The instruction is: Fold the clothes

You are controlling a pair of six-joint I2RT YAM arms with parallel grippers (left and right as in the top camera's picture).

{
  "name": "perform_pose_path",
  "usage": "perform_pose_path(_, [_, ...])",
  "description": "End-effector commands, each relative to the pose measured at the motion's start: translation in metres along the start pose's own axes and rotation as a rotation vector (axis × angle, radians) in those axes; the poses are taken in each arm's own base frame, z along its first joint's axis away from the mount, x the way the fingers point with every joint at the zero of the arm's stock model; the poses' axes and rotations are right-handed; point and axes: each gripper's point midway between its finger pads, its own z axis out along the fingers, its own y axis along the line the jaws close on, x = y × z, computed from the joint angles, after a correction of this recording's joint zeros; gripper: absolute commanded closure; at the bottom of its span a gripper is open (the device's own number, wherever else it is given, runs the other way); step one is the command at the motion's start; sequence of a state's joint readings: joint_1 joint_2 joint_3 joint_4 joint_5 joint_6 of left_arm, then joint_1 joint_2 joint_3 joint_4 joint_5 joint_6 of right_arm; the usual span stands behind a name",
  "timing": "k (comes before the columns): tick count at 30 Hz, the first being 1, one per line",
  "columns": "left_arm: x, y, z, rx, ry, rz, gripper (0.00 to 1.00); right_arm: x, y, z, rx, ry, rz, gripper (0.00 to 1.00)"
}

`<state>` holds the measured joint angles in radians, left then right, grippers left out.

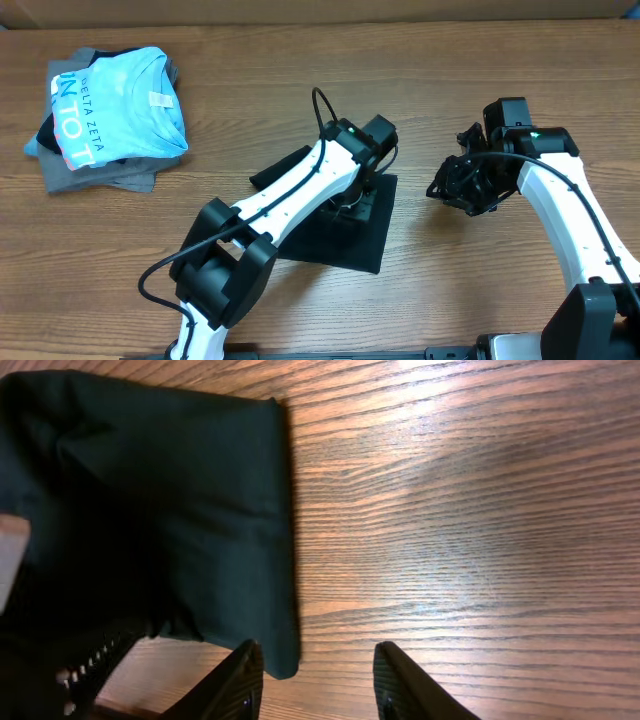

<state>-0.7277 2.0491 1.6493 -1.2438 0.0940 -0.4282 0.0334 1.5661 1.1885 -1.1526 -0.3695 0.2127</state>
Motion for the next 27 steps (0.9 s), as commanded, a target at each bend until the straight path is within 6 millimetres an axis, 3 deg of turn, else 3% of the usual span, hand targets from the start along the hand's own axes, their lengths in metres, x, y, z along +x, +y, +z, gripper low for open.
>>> perform_pose_path(1, [-0.013,0.001,-0.017,0.027,-0.037,-0.041,0.86,-0.003,0.004,-0.005,-0.005,-0.026,-0.021,0.59])
perform_pose_path(10, [-0.037,0.021,-0.086,0.034,-0.137,-0.048,0.84,-0.009,0.013,-0.004,-0.042,-0.048,-0.077,0.54])
perform_pose_path(13, [-0.032,0.036,-0.099,-0.017,-0.129,-0.049,0.73,-0.008,0.014,-0.004,-0.047,-0.045,-0.101,0.51])
perform_pose_path(15, [-0.023,0.053,-0.099,-0.092,-0.095,-0.063,0.6,-0.004,0.02,-0.004,-0.072,-0.031,-0.157,0.47])
perform_pose_path(17, [-0.015,0.064,-0.095,-0.132,-0.058,-0.072,0.55,0.0,0.024,-0.002,-0.081,-0.015,-0.187,0.42])
perform_pose_path(23, [-0.005,0.066,-0.068,-0.128,0.015,-0.058,0.39,0.008,0.035,0.006,-0.081,0.016,-0.218,0.31])
perform_pose_path(27, [-0.011,0.071,-0.047,-0.135,0.005,-0.066,0.37,0.013,0.037,0.016,-0.071,0.049,-0.225,0.31])
